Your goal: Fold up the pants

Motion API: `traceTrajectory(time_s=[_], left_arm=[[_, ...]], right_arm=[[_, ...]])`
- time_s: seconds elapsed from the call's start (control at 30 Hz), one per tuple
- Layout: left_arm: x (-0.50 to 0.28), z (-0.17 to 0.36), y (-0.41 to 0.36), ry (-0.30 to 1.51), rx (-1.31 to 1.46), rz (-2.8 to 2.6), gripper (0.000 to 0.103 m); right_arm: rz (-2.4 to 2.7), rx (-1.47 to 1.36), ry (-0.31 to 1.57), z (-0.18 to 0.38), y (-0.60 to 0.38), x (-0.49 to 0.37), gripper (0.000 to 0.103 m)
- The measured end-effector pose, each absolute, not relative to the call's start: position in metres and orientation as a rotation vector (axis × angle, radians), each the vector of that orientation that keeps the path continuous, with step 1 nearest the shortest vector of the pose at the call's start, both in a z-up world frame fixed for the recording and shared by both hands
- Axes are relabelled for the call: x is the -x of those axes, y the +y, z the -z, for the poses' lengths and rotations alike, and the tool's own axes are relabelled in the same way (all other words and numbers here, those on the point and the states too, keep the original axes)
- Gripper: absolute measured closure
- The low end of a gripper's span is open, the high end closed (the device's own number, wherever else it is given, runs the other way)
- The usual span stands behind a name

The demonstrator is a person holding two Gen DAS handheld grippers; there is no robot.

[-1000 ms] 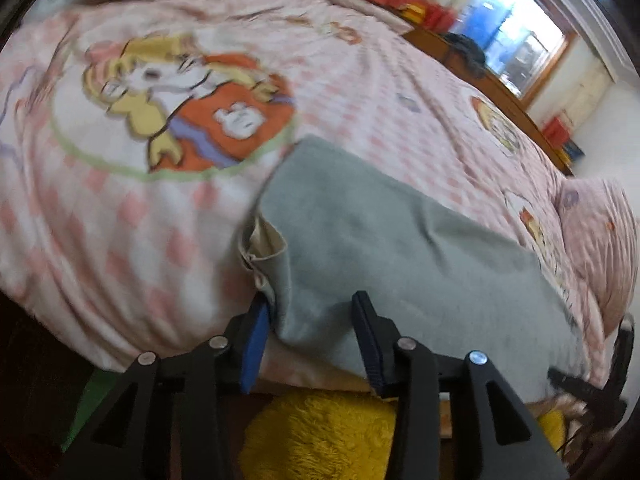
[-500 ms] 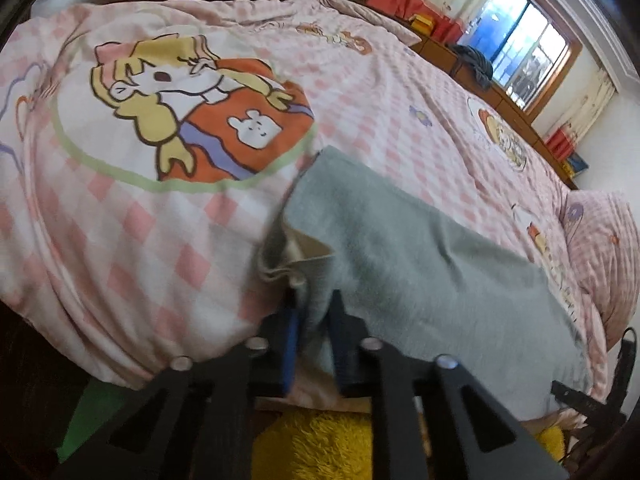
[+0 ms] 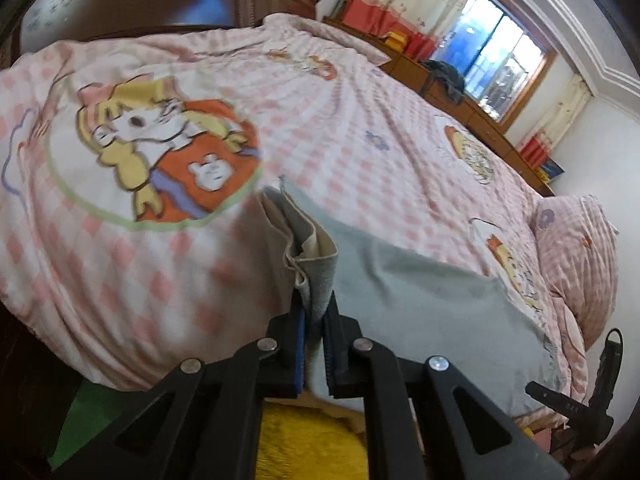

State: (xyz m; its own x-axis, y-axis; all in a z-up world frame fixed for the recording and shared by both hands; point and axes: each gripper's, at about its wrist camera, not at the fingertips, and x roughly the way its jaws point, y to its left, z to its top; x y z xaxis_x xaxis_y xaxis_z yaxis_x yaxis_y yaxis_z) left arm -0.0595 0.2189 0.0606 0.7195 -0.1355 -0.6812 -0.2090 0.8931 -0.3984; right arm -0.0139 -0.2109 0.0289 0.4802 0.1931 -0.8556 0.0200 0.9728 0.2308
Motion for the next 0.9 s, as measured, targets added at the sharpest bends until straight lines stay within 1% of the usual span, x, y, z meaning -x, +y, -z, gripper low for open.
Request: traceTrajectory(time_s=[0.13, 0.33, 0.5, 0.63, 0.77, 0.9], left_arm=[[0.055, -0.081, 0.191, 0.744, 0.413, 0.023, 0.096], [0.045, -0.093, 0.143, 0.756, 0.349, 0.134, 0.096], [0.033, -0.077, 0.102, 0.827, 0.306, 0.213, 0.096], [0.025, -0.051, 0.077, 0.907, 0.27, 0.244, 0.096], [0.02, -0.029, 0.071, 0.974, 0.281, 0.243, 0.096], [0.02, -0.025, 0.073, 0.978, 0.302, 0.247, 0.096]], right_arm=[[-0.117, -0.201, 1.053, -0.032, -0.209, 0.015, 0.036], [-0.151, -0.2, 1.054, -0.029, -0.203, 0.013, 0.036], [-0.194, -0.215, 1.057, -0.027, -0.199, 0.009, 0.036], [-0.235, -0.234, 1.083, -0.021, -0.193, 0.002, 0.036], [-0.282, -0.254, 1.127, -0.015, -0.181, -0.009, 0.036], [-0.333, -0.286, 1.141, -0.019, -0.165, -0.021, 0.036]])
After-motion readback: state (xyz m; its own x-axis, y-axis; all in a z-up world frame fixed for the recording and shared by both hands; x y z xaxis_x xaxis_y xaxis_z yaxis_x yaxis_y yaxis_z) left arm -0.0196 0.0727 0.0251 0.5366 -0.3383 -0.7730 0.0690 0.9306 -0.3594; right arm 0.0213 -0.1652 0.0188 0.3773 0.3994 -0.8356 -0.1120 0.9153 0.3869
